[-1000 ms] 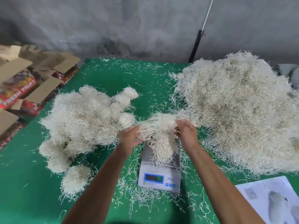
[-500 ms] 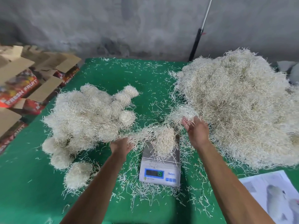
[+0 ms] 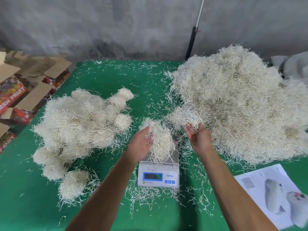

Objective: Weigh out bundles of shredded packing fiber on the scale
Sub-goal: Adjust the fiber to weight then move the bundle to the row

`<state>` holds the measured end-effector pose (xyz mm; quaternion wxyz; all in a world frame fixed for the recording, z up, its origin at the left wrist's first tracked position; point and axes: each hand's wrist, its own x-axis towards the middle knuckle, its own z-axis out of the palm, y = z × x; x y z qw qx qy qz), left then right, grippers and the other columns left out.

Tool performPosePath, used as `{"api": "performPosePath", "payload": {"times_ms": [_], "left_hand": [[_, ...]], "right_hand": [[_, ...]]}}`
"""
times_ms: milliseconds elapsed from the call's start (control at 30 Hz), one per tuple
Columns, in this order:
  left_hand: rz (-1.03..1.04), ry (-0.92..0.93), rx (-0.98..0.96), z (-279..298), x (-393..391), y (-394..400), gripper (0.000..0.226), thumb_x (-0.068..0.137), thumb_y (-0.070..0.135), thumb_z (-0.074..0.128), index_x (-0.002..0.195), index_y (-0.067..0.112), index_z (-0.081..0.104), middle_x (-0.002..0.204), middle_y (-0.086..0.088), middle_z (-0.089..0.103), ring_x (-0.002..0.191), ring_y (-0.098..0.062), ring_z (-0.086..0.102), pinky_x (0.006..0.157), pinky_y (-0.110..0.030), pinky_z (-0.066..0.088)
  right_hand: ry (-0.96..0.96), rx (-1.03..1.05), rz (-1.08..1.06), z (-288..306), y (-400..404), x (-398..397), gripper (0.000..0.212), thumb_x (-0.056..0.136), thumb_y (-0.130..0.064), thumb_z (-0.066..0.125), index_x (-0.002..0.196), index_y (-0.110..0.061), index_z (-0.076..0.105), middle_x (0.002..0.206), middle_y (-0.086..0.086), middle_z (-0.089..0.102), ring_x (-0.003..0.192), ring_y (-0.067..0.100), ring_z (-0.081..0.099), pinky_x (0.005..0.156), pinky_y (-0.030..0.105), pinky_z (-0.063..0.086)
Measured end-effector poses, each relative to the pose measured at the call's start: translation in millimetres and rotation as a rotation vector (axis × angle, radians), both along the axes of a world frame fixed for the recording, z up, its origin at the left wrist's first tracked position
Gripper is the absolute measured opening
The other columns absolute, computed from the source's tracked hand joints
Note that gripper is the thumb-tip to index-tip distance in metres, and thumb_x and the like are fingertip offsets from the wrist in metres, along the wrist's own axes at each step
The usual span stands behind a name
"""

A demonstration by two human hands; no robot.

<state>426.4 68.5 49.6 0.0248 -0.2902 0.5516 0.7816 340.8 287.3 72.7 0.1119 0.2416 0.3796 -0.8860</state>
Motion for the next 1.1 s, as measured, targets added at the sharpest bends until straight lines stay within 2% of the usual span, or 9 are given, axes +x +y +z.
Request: {"api": "performPosePath", "payload": {"times_ms": [100,200,267,400,533,667,800,967,1100], "left_hand": [[-0.105,0.039,-0.344,3.9,-10.9,11.7,0.061,0.086,0.042,0.074,0.139,0.027,0.05,0.14,0.008,0.053,0.11,-0.012,0.059,0.096,-0.028,0.043],[-0.253,0.042,-0.606,-11.7,-4.9,10.5,0.043,0.09,0.025,0.074,0.13,0.025,0.06,0.138,-0.004,0.058,0.073,0.004,0.057,0.064,-0.012,0.049],[-0.221,0.03,-0.687,-20.3,1.2,7.2,0.05,0.088,0.017,0.076,0.134,0.02,0.058,0.136,-0.01,0.06,0.063,0.004,0.058,0.055,-0.015,0.049],[-0.157,0.05,-0.75,-20.2,12.7,0.2,0.058,0.083,0.037,0.08,0.134,0.027,0.055,0.14,-0.005,0.056,0.114,-0.012,0.056,0.091,-0.027,0.043],[-0.029,0.086,-0.896,-15.8,20.9,-4.1,0.057,0.083,0.056,0.073,0.13,0.027,0.059,0.136,0.001,0.058,0.102,0.01,0.055,0.086,-0.009,0.043],[0.053,0.04,-0.916,-14.1,23.9,-7.0,0.062,0.083,0.065,0.067,0.131,0.029,0.056,0.137,0.004,0.053,0.119,-0.008,0.048,0.102,-0.039,0.045],[0.044,0.081,-0.944,-12.9,28.7,-8.3,0.053,0.084,0.065,0.066,0.121,0.027,0.06,0.123,0.011,0.06,0.111,-0.005,0.056,0.097,-0.038,0.052],[0.023,0.089,-0.98,-9.5,30.9,-4.4,0.047,0.086,0.066,0.063,0.117,0.031,0.06,0.117,0.015,0.063,0.106,-0.003,0.059,0.093,-0.038,0.054],[0.035,0.091,-0.939,-5.1,29.9,-2.6,0.046,0.085,0.064,0.065,0.115,0.03,0.062,0.114,0.015,0.064,0.103,-0.003,0.06,0.091,-0.039,0.055]], "right_hand": [[0.013,0.015,0.019,-2.5,-1.3,4.6,0.044,0.112,-0.01,0.037,0.156,-0.009,0.037,0.16,0.023,0.032,0.108,0.03,0.068,0.071,0.032,0.064],[0.016,0.031,0.015,-6.5,2.6,6.5,0.044,0.112,-0.01,0.038,0.156,-0.01,0.037,0.158,0.024,0.035,0.11,0.032,0.067,0.073,0.034,0.065],[0.023,0.048,0.016,-9.9,8.3,5.1,0.045,0.111,-0.009,0.038,0.156,-0.009,0.037,0.158,0.022,0.034,0.111,0.032,0.066,0.083,0.038,0.064],[0.043,0.096,0.035,-11.2,13.6,2.7,0.043,0.111,-0.013,0.042,0.153,-0.009,0.04,0.137,0.016,0.05,0.103,0.027,0.071,0.084,0.04,0.064],[0.025,0.149,0.043,-14.6,10.3,0.4,0.044,0.111,-0.016,0.042,0.154,-0.008,0.039,0.135,0.017,0.052,0.101,0.027,0.071,0.076,0.035,0.063],[0.001,0.176,0.033,-18.7,6.6,-1.4,0.042,0.11,-0.017,0.044,0.151,-0.008,0.043,0.136,0.021,0.053,0.099,0.029,0.072,0.072,0.03,0.061],[-0.003,0.175,0.052,-19.9,4.8,-1.8,0.038,0.11,-0.016,0.044,0.148,-0.01,0.047,0.126,0.019,0.057,0.099,0.027,0.071,0.073,0.032,0.063],[0.014,0.18,0.085,-20.3,2.1,0.7,0.039,0.11,-0.018,0.044,0.149,-0.015,0.046,0.14,0.023,0.053,0.104,0.03,0.068,0.065,0.027,0.061],[0.015,0.198,0.069,-23.0,0.4,1.6,0.036,0.109,-0.017,0.047,0.145,-0.012,0.048,0.138,0.023,0.054,0.089,0.026,0.07,0.064,0.03,0.061]]}}
